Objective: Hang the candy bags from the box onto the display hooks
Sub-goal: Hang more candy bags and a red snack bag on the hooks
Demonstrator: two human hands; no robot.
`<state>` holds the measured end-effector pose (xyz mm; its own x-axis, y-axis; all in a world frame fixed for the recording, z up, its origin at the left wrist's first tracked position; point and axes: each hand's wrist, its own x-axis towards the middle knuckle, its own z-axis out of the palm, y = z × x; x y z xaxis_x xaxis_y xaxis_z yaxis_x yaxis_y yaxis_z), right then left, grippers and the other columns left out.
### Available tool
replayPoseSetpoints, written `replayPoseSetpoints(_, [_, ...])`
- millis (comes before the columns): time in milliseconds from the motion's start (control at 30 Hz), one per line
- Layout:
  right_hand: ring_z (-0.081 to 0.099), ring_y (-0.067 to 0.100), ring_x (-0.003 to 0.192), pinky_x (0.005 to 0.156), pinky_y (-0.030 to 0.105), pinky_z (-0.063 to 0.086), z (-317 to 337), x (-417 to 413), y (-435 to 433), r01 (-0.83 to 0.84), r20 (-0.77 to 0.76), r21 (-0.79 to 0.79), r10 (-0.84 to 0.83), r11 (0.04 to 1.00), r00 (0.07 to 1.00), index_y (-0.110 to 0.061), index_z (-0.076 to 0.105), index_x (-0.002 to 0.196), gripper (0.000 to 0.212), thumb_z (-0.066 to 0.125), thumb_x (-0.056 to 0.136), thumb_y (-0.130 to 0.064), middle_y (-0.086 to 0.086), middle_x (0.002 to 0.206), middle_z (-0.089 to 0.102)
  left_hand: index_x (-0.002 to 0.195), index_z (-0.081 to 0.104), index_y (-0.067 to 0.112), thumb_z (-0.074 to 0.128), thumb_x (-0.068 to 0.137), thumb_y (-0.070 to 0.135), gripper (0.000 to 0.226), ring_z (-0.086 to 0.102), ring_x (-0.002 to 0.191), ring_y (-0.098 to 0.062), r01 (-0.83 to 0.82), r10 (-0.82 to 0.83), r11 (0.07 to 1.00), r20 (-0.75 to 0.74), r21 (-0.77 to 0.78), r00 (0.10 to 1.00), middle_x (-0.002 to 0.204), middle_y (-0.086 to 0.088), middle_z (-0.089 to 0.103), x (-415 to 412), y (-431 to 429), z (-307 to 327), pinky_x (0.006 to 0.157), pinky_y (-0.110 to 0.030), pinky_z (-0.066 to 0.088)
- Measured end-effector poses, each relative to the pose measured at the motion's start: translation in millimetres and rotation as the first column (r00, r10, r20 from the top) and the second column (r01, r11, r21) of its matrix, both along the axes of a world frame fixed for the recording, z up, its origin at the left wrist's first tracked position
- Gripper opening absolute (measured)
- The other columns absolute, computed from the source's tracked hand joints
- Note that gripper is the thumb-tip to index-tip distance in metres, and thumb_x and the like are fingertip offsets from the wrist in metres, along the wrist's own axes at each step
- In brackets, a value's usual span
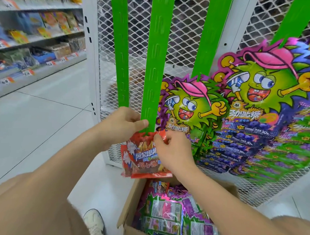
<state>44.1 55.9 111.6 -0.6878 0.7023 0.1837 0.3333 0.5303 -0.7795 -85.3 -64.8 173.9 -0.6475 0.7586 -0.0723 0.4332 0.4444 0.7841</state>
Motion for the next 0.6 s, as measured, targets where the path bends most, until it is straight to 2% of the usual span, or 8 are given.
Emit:
replayPoseSetpoints(67, [0.034, 0.013, 0.041, 0.046, 0.029, 0.032, -0.5, 0.0, 3.1, -0.013, 0.01, 0.047, 0.012, 0.999, 1.0, -0.015, 0.042, 0.053, 0.054, 0.065, 0.099, -0.028, -0.005, 0.044, 0.036, 0.068, 0.052, 0.007, 0.063, 0.105, 0.032, 0.046, 0.036, 0.06, -0.019, 0.004, -0.005, 1.0, -0.162, -0.007, 0.987, 0.063, -0.004, 0.039, -1.6, -0.6, -2.9, 0.059, -0.033, 0.027])
replayPoseSetpoints(133, [0.042, 0.017, 0.047, 0.054, 0.035, 0.044, -1.0, 0.9, 7.1, -0.033, 0.056, 0.136, 0.025, 0.99, 0.998, -0.013, 0.049, 0.058, 0.048, 0.065, 0.099, -0.033, -0.002, 0.049, 0.045, 0.072, 0.055, 0.01, 0.061, 0.106, 0.024, 0.037, 0.051, 0.065, -0.024, 0.026, -0.032, 0.999, -0.337, -0.025, 0.941, 0.066, -0.004, 0.054, -0.7, 0.9, -9.4, 0.061, -0.035, 0.039])
replayPoseSetpoints(200, [0.055, 0.024, 0.058, 0.068, 0.04, 0.056, 0.6, 5.8, 11.2, -0.044, 0.114, 0.267, 0.014, 0.963, 0.993, -0.018, 0.058, 0.067, 0.038, 0.063, 0.099, -0.04, -0.001, 0.057, 0.057, 0.099, 0.064, 0.014, 0.062, 0.104, 0.02, 0.007, 0.064, 0.093, -0.032, 0.0, -0.018, 0.999, -0.477, -0.038, 0.879, 0.099, -0.009, 0.07, 1.5, 3.3, -16.6, 0.079, -0.042, 0.052])
replayPoseSetpoints(267, [0.069, 0.028, 0.074, 0.075, 0.045, 0.061, 5.0, 14.6, 14.8, -0.05, 0.184, 0.348, -0.016, 0.936, 0.983, -0.018, 0.069, 0.092, 0.024, 0.063, 0.098, -0.041, 0.001, 0.075, 0.071, 0.133, 0.052, 0.012, 0.07, 0.096, 0.016, 0.041, 0.057, 0.109, -0.039, -0.097, 0.047, 0.994, -0.629, -0.046, 0.776, 0.123, -0.016, 0.058, 9.4, 5.1, -22.2, 0.09, -0.052, 0.05])
replayPoseSetpoints(367, [0.073, 0.031, 0.084, 0.075, 0.048, 0.063, 7.5, 35.3, 26.2, -0.127, 0.316, 0.38, 0.001, 0.916, 0.949, -0.016, 0.066, 0.118, 0.03, 0.058, 0.097, -0.036, 0.004, 0.09, 0.076, 0.123, 0.052, 0.002, 0.079, 0.081, 0.005, 0.05, 0.05, 0.1, -0.043, -0.153, 0.186, 0.981, -0.779, 0.117, 0.598, 0.114, -0.021, 0.052, 18.1, 9.9, -22.3, 0.085, -0.057, 0.047])
replayPoseSetpoints(400, [0.072, 0.031, 0.083, 0.074, 0.047, 0.062, 6.9, 44.1, 30.4, -0.183, 0.37, 0.365, 0.038, 0.913, 0.928, -0.017, 0.065, 0.119, 0.03, 0.057, 0.096, -0.035, 0.004, 0.088, 0.076, 0.116, 0.053, 0.004, 0.077, 0.081, 0.004, 0.042, 0.051, 0.097, -0.041, -0.11, 0.166, 0.986, -0.782, 0.125, 0.601, 0.11, -0.019, 0.054, 22.5, 12.3, -23.6, 0.082, -0.056, 0.048])
replayPoseSetpoints(500, [0.07, 0.028, 0.078, 0.072, 0.045, 0.062, 8.6, 69.0, 40.7, -0.361, 0.573, 0.254, 0.161, 0.898, 0.803, -0.015, 0.072, 0.108, 0.022, 0.058, 0.097, -0.029, 0.005, 0.083, 0.073, 0.107, 0.056, 0.018, 0.065, 0.091, 0.014, 0.019, 0.061, 0.097, -0.035, 0.115, -0.15, 0.989, -0.548, -0.097, 0.823, 0.102, -0.008, 0.065, 37.5, 25.6, -41.6, 0.08, -0.048, 0.053])
replayPoseSetpoints(600, [0.07, 0.033, 0.082, 0.073, 0.048, 0.062, 2.8, 88.6, 54.8, -0.53, 0.753, 0.129, 0.265, 0.838, 0.602, -0.013, 0.074, 0.101, 0.023, 0.058, 0.096, -0.029, 0.011, 0.081, 0.071, 0.1, 0.062, 0.026, 0.062, 0.09, 0.027, 0.009, 0.067, 0.097, -0.033, 0.368, -0.55, 0.803, -0.344, -0.47, 0.761, 0.098, -0.004, 0.07, 56.5, 50.1, -75.9, 0.083, -0.045, 0.058])
